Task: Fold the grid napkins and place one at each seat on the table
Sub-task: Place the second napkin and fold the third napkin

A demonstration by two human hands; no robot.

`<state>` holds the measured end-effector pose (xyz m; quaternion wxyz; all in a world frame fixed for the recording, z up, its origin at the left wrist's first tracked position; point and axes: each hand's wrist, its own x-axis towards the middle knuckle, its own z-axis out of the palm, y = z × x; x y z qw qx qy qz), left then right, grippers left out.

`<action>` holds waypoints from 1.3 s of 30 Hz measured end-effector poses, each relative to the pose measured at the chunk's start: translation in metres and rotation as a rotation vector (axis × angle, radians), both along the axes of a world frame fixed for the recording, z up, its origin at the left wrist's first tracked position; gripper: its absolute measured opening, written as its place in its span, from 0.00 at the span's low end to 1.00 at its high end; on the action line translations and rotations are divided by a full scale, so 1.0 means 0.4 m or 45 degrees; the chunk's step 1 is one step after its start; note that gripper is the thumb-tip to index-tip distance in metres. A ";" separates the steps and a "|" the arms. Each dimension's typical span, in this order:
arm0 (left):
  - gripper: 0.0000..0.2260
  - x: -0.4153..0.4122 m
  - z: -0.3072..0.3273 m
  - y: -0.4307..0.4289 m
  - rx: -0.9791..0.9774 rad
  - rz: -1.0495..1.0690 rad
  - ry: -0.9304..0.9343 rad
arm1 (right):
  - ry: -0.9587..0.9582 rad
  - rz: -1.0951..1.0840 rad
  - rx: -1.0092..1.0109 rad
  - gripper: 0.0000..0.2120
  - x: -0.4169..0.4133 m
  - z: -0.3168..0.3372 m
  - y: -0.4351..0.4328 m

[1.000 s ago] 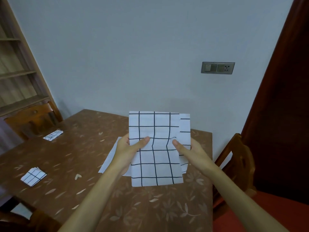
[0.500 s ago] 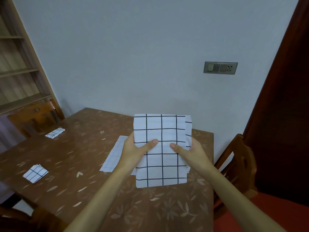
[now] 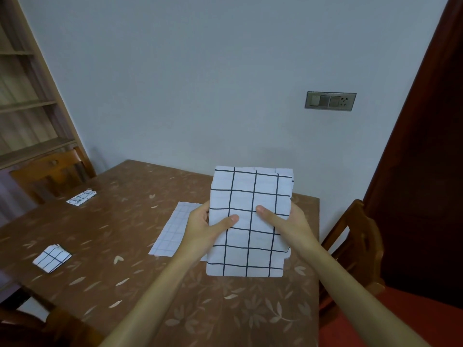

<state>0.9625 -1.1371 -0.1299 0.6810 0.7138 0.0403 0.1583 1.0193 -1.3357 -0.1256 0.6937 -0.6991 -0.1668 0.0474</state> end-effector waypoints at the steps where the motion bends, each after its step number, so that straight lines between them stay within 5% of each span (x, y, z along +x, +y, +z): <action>1: 0.15 0.001 0.001 0.000 -0.004 0.010 -0.007 | -0.004 0.004 -0.001 0.15 0.001 -0.001 0.001; 8: 0.18 0.007 -0.006 0.008 -0.034 0.162 -0.045 | -0.017 0.056 0.011 0.15 0.002 -0.006 -0.010; 20: 0.10 0.005 -0.018 -0.013 0.261 0.375 -0.250 | -0.285 -0.068 -0.190 0.12 0.010 -0.018 0.002; 24: 0.10 0.009 -0.019 -0.008 0.330 0.487 -0.300 | -0.195 -0.008 -0.114 0.13 0.003 -0.010 0.004; 31: 0.10 0.021 -0.004 0.022 0.354 0.604 -0.339 | 0.057 0.312 -0.238 0.31 0.013 -0.022 -0.009; 39: 0.16 0.012 0.019 0.038 0.131 0.379 -0.235 | -0.060 0.224 -0.164 0.18 0.019 -0.028 -0.010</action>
